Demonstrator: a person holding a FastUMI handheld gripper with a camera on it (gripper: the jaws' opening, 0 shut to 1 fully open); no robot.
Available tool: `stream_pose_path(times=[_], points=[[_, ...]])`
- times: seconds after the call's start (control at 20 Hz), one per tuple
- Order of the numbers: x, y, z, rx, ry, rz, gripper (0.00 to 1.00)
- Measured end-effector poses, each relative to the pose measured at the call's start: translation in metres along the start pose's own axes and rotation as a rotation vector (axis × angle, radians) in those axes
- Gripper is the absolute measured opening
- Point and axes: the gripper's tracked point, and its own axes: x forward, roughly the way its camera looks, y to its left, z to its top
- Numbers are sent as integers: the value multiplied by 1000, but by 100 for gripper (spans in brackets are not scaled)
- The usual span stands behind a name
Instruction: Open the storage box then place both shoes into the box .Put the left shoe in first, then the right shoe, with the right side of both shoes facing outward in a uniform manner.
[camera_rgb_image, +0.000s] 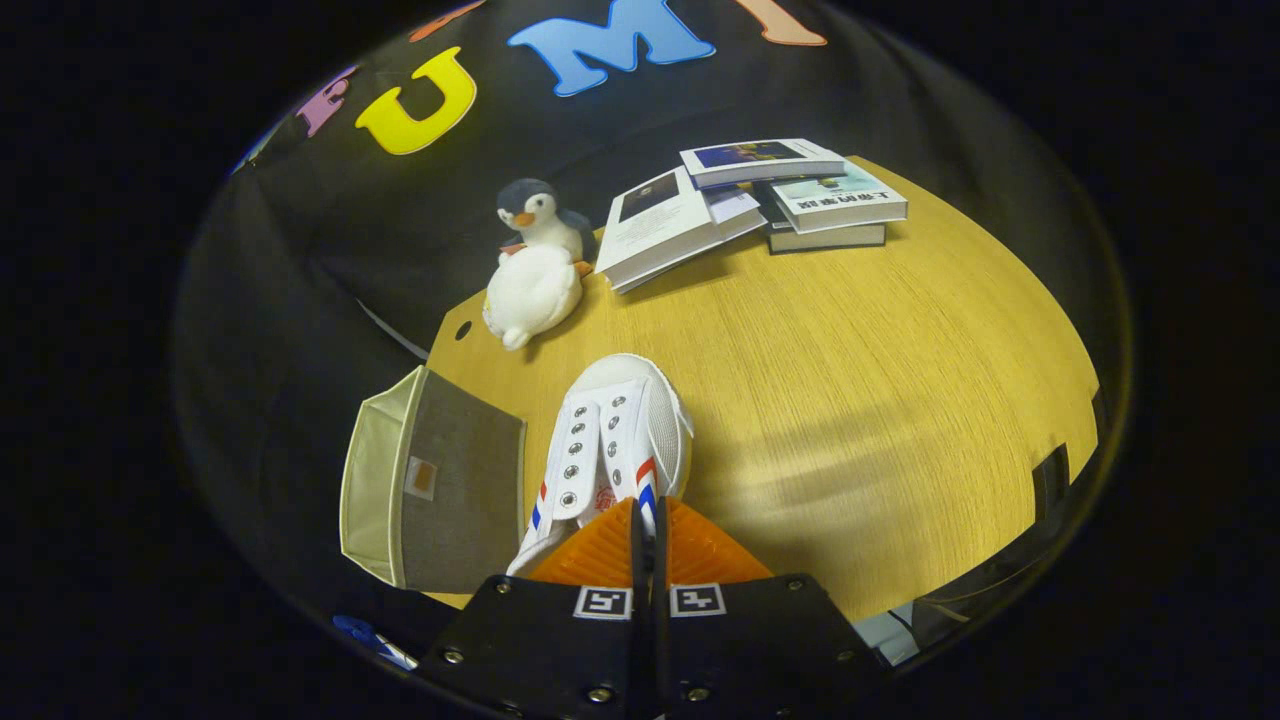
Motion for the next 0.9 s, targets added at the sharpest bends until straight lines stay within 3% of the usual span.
stream_pose_path(times=[0.45,0.9], points=[[-20,97,13,1,-40,142,0],[-4,185,5,-20,-58,217,0]])
